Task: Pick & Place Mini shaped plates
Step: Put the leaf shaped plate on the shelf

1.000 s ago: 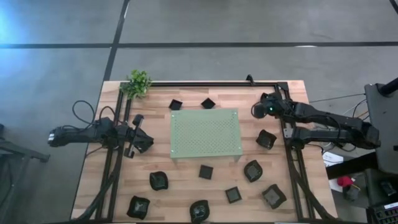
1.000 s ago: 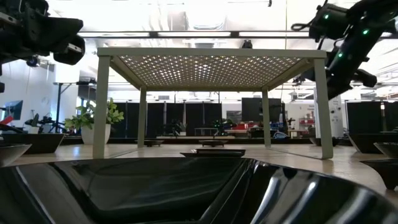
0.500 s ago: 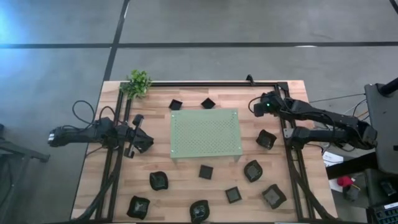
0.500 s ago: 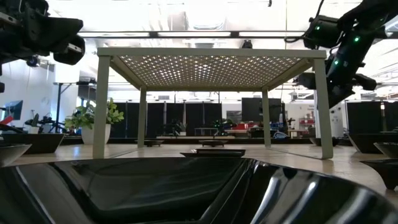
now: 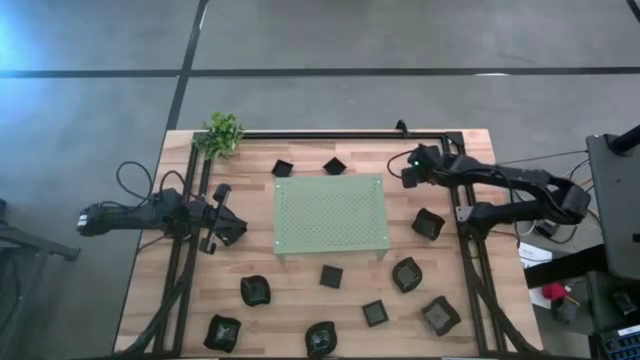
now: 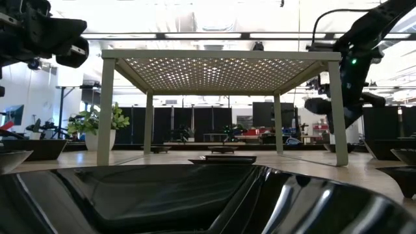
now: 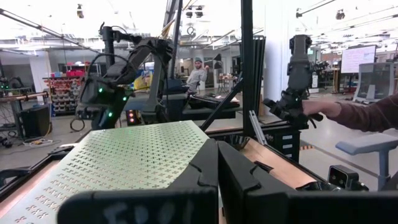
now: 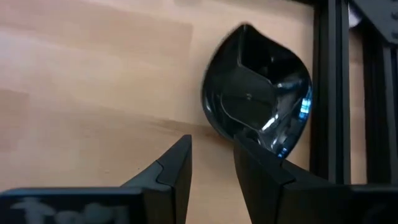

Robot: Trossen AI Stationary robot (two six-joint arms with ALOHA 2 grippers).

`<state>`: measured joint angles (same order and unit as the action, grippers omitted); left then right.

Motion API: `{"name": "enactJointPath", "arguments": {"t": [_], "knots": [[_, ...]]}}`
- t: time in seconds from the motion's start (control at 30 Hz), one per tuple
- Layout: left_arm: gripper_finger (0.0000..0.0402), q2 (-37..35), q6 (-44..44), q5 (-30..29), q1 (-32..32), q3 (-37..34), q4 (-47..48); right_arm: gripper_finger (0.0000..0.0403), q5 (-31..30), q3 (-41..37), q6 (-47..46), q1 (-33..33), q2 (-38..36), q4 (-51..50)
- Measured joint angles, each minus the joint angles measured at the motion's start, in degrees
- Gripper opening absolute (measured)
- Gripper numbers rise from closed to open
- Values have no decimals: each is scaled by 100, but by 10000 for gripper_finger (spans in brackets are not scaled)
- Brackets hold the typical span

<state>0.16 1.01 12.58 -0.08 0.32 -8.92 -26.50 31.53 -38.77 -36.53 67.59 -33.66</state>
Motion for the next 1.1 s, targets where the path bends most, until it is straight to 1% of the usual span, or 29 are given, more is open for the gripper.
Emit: {"name": "enactJointPath", "arguments": {"t": [0.23,0.53,0.7,0.87,1.1], "knots": [[0,-2,1,0,1,0,-1,114,2,0,236,-101,493,256],[0,-1,0,0,-1,0,-1,100,-36,0,350,-105,566,475],[0,-1,0,0,1,0,0,102,-47,-2,458,-105,681,748],[0,-1,1,0,0,0,0,100,-50,-4,591,-104,990,1089],[0,0,1,0,0,0,-1,98,-62,-4,625,-136,1327,1097]]}}
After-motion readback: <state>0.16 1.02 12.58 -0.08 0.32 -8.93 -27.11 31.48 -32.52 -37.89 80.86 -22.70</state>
